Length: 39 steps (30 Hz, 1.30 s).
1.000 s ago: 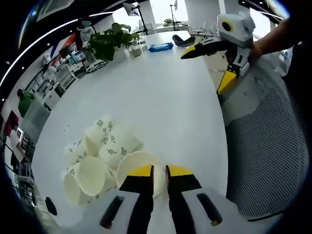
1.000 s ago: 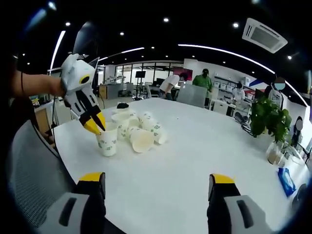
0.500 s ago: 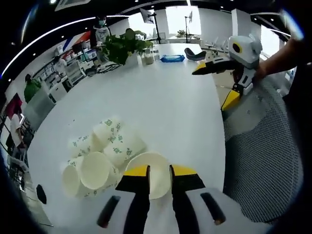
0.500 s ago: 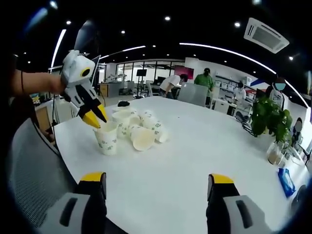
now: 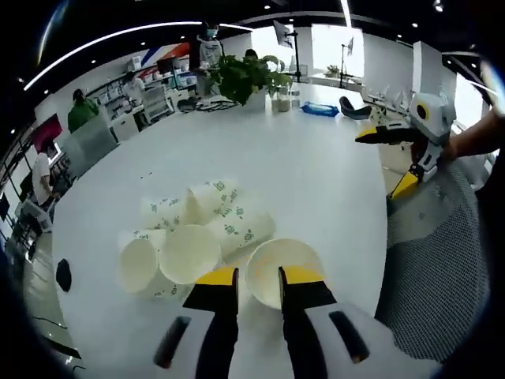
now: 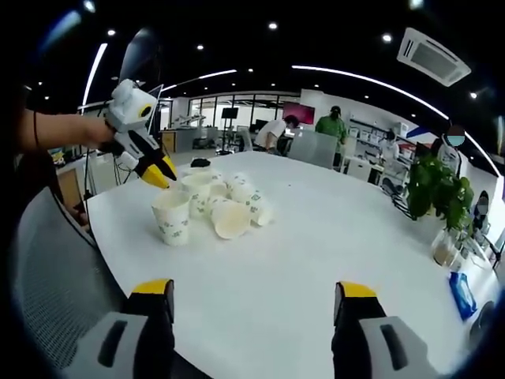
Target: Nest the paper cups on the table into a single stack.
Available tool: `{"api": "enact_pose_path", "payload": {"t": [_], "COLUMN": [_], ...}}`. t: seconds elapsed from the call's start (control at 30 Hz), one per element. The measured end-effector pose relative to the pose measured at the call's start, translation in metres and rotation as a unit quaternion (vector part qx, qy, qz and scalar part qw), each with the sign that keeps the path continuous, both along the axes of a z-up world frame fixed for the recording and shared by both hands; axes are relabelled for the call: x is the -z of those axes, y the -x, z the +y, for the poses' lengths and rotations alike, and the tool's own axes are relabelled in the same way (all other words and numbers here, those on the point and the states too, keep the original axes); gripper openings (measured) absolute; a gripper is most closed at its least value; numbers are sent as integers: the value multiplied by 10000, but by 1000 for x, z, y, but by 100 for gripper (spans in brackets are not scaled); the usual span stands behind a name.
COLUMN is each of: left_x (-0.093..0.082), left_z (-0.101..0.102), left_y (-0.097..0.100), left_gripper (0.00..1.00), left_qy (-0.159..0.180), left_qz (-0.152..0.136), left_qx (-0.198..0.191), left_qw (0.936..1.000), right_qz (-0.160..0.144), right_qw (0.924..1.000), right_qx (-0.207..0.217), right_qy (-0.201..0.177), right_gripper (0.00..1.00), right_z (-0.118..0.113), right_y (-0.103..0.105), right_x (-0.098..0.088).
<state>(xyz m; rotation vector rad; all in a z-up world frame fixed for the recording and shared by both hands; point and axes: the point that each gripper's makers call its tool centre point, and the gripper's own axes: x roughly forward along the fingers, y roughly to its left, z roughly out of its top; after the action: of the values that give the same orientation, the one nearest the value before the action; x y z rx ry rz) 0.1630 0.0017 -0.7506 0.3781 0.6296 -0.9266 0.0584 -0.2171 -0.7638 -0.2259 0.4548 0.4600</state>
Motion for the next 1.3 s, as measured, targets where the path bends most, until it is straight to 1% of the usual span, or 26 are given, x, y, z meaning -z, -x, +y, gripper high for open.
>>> {"api": "enact_pose_path", "payload": {"t": [0.13, 0.17, 0.2, 0.4, 0.47, 0.53, 0.67, 0.73, 0.77, 0.87, 0.9, 0.97, 1.0, 1.13, 1.27, 1.3], "left_x": [-1, 1, 1, 2, 3, 6, 9, 11, 10, 8, 9, 10, 11, 13, 17, 17], "left_z": [10, 16, 18, 24, 28, 35, 42, 47, 46, 46, 51, 52, 53, 46, 44, 44], "left_y": [-9, -13, -15, -20, -24, -30, -36, -42, -43, -47, -54, -57, -59, -58, -59, -60], "left_gripper": [23, 23, 24, 24, 25, 29, 31, 32, 32, 31, 32, 32, 31, 30, 29, 30], "left_qy": [21, 12, 16, 137, 160, 256, 324, 514, 643, 812, 846, 890, 935, 1021, 1032, 1028], "left_qz": [-61, -62, -70, -15, -12, 48, 94, 217, 273, 337, 365, 403, 449, 548, 637, 643], "left_qx": [-336, -412, -438, -719, -881, -1202, -1473, -1703, -1838, -1985, -2035, -2102, -2175, -2254, -2314, -2365], "left_qw": [9994, 9991, 9990, 9973, 9960, 9924, 9885, 9838, 9805, 9761, 9747, 9728, 9705, 9673, 9653, 9640], "right_qz": [33, 57, 69, 82, 83, 59, 53, 39, 56, 57, 56, 62, 47, 49, 49, 45], "right_qw": [10000, 10000, 10000, 10000, 10000, 10000, 10000, 10000, 10000, 10000, 10000, 10000, 10000, 10000, 10000, 10000], "right_qx": [-5, -7, -12, -18, -14, -19, -17, -18, -24, -46, -39, -36, -41, -41, -13, -9], "right_qy": [12, 30, 36, 25, 14, -11, -9, -18, -6, 0, -5, -8, -11, 3, 0, 3], "right_gripper": [83, 82, 82, 82, 82, 82, 83, 83, 83, 83, 83, 83, 83, 83, 83, 83], "right_z": [0, -1, -1, 0, 0, 0, 0, 1, 1, 1, 1, 1, 1, 1, 0, 0], "right_y": [0, 1, 1, 1, 1, 0, 1, 0, 1, 1, 1, 1, 1, 1, 0, 0], "right_x": [1, 3, 3, 3, 3, 2, 2, 1, 2, 2, 2, 2, 2, 2, 2, 1]}}
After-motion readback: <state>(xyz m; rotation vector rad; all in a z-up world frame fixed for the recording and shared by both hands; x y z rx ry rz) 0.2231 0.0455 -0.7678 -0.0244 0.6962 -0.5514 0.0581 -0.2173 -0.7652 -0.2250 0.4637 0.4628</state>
